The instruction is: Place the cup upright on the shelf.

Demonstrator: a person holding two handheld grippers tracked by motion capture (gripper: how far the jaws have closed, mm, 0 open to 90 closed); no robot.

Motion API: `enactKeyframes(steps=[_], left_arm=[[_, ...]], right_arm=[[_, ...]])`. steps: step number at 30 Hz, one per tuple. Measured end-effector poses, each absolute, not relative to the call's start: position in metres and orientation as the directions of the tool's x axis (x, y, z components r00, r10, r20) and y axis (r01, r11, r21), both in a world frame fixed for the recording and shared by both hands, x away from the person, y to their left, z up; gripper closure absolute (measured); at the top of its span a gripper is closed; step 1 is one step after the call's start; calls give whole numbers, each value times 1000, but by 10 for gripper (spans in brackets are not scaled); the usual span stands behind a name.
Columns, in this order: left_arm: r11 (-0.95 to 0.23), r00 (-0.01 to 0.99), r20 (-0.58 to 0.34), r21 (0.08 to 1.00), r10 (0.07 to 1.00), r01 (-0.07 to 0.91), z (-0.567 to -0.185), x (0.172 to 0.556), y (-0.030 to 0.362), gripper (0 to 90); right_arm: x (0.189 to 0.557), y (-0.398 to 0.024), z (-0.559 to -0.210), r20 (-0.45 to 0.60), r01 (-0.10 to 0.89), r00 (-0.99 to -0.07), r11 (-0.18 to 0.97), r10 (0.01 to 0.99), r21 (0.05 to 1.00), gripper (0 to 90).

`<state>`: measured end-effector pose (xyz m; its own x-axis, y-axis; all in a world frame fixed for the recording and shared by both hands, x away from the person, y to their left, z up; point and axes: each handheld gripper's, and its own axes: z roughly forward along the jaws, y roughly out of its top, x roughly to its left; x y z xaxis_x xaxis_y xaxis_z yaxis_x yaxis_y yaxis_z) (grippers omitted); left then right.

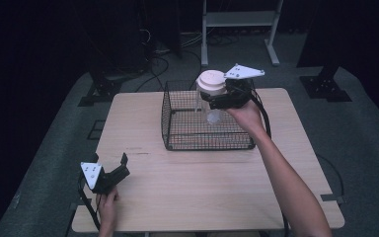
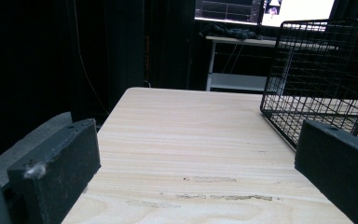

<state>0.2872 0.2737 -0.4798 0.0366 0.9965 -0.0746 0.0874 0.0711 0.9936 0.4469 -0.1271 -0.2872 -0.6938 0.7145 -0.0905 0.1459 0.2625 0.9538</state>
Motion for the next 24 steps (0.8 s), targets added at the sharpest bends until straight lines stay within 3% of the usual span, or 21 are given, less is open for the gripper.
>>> enactKeyframes(steps=[24], left_arm=[[73, 39, -77, 994, 996, 87, -480, 287, 274, 0]], right_arm=[[474, -120, -315, -58, 179, -690, 248, 721, 952, 44]])
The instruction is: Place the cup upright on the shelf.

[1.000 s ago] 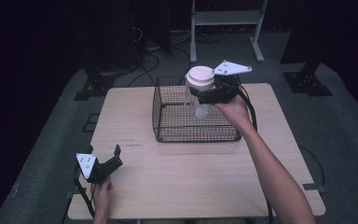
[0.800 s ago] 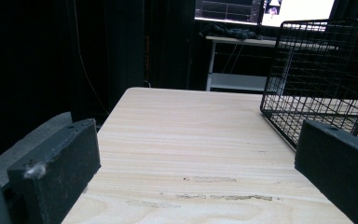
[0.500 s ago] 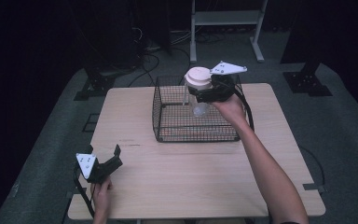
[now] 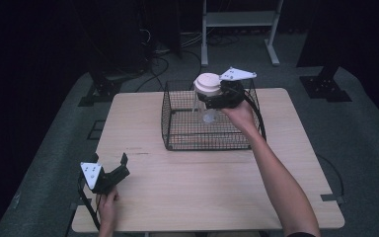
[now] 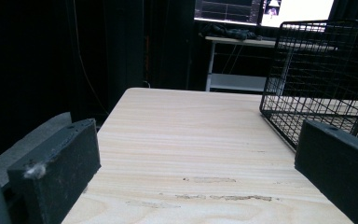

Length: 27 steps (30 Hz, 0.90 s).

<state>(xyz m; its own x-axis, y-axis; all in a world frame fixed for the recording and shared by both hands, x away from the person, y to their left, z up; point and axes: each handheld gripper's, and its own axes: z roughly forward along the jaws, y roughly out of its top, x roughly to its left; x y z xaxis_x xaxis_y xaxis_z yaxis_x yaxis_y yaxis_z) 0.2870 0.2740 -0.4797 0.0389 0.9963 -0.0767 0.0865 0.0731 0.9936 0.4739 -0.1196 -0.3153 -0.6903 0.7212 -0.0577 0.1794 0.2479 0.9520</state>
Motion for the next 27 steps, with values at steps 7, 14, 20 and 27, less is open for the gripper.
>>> enactKeyframes(steps=[7, 14, 20, 27], left_arm=[[72, 40, -76, 994, 996, 86, -480, 287, 274, 0], [74, 39, -78, 994, 996, 85, -480, 287, 274, 0], [75, 39, -78, 994, 996, 85, -480, 287, 274, 0], [76, 38, -80, 994, 996, 83, -480, 287, 274, 0]], right_arm=[[480, -118, -322, -57, 185, -687, 250, 724, 950, 43], [487, -117, -331, -44, 197, -686, 244, 726, 950, 43], [495, -117, -341, -28, 219, -683, 241, 730, 945, 43], [501, -117, -349, -26, 227, -684, 247, 729, 942, 43]])
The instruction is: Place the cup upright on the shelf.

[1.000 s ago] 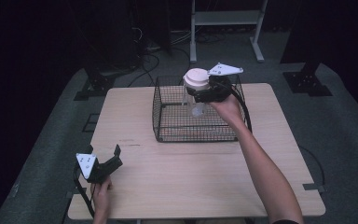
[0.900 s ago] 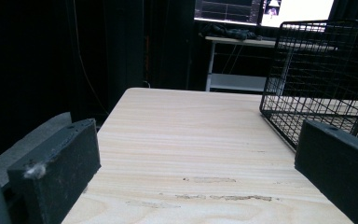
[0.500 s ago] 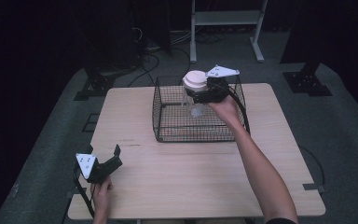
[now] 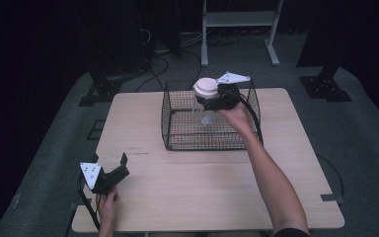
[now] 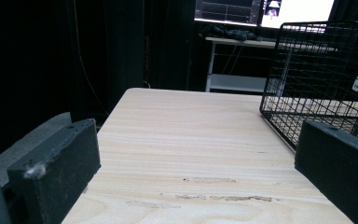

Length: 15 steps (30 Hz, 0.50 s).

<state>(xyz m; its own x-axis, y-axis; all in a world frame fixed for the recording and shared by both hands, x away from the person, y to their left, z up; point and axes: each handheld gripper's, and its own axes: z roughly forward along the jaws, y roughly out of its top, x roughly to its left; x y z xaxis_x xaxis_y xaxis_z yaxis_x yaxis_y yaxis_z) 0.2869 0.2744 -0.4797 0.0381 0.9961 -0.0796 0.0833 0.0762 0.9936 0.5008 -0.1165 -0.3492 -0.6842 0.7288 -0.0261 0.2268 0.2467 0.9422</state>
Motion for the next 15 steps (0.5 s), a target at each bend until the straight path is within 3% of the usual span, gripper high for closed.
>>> enactKeyframes(steps=[15], left_arm=[[78, 38, -81, 994, 996, 83, -480, 287, 275, 0]], right_arm=[[513, -114, -369, 6, 253, -698, 239, 716, 937, 43]])
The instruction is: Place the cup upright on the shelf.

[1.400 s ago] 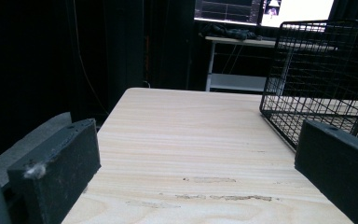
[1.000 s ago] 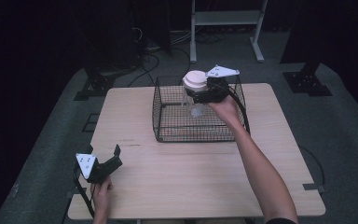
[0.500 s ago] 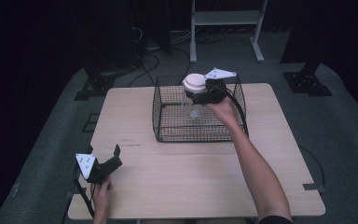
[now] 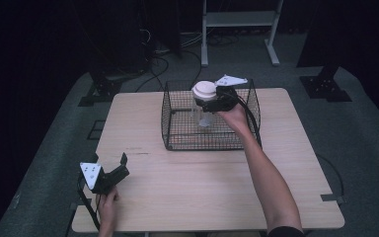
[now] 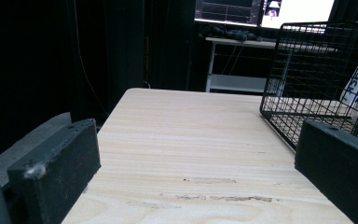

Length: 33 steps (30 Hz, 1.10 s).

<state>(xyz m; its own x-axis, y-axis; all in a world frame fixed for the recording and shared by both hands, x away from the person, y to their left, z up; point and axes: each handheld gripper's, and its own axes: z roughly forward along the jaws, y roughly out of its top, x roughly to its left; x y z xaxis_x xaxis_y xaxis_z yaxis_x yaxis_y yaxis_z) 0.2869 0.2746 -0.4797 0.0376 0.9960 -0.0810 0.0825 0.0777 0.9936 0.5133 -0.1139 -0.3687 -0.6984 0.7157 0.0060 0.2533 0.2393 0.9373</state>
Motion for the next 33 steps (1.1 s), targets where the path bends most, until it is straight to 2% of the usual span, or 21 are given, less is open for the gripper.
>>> enactKeyframes(steps=[16, 33], left_arm=[[77, 37, -81, 994, 996, 82, -480, 287, 275, 0], [73, 38, -77, 994, 996, 83, -480, 287, 274, 0]], right_arm=[[518, -113, -387, 7, 282, -710, 276, 704, 919, 42], [514, -116, -386, -9, 274, -724, 299, 690, 914, 39]])
